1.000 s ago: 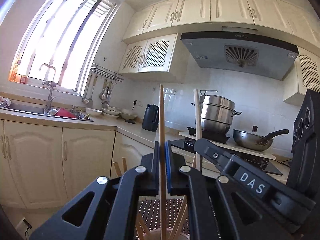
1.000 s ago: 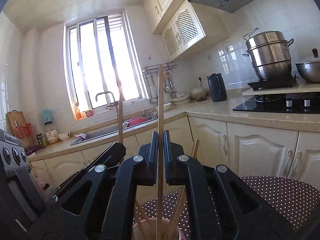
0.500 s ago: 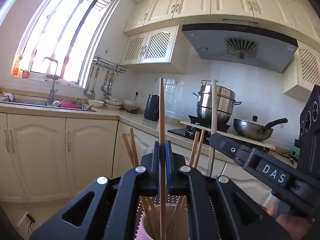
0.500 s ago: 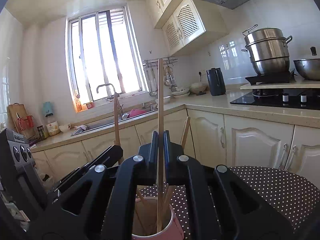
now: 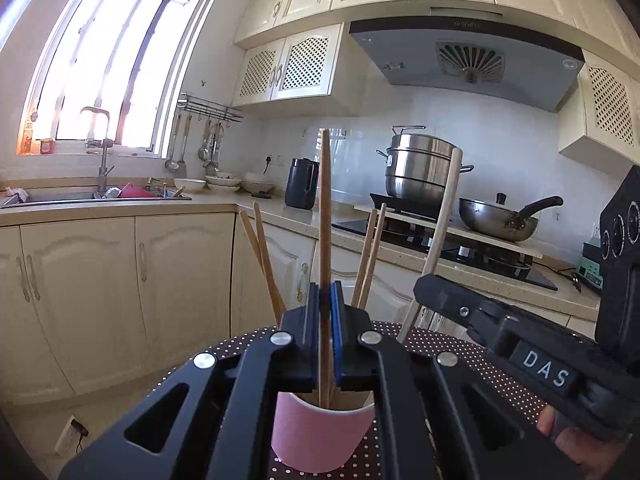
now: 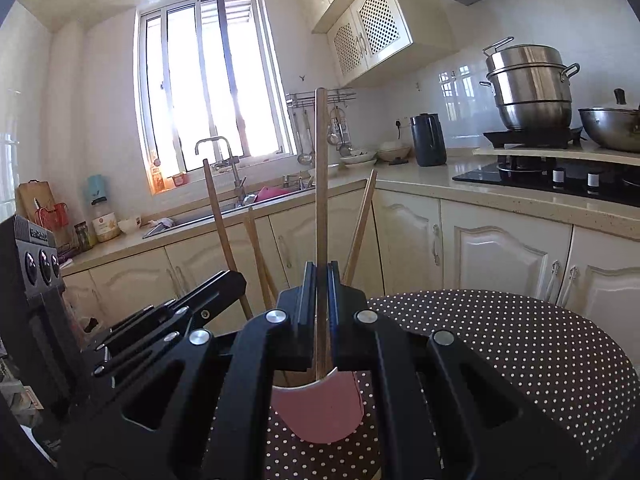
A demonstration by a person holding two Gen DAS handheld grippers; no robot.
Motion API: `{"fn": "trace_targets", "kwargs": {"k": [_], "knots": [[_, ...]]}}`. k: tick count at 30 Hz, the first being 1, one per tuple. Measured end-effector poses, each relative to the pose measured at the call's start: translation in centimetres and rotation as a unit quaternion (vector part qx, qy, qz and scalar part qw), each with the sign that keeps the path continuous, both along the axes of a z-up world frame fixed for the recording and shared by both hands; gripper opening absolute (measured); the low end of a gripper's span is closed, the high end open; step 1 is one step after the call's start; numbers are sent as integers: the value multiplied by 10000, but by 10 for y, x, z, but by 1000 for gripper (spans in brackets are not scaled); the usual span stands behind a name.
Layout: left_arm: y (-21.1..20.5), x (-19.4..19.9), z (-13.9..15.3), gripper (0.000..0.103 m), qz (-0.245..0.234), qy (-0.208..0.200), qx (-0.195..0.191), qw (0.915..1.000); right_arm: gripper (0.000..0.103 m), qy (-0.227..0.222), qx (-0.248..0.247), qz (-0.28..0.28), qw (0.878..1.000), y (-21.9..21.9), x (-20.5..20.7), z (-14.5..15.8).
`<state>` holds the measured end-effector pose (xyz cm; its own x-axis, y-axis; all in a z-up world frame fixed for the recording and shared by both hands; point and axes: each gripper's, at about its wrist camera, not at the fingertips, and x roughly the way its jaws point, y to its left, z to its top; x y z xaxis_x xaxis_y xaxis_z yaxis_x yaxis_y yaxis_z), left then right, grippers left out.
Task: Organize utensils
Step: 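Open the left tool to release its chopstick while the right tool opens too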
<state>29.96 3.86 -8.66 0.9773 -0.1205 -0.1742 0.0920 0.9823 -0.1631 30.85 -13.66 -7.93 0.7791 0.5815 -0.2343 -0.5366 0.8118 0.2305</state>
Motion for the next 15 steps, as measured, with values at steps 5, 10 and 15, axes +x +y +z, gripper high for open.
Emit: {"fn": "trace_targets", "kwargs": {"k": [5, 10, 15], "knots": [[0, -7, -3, 7, 11, 181, 79, 9998, 7, 214, 121, 101, 9996, -2, -5, -7], [5, -19, 2, 31, 295, 149, 163, 9993, 8, 380, 176, 7, 9991, -5, -11, -3], [9, -33, 9, 44, 408, 145, 186, 9989, 23, 358, 195, -111, 9991, -9, -22, 4]]}}
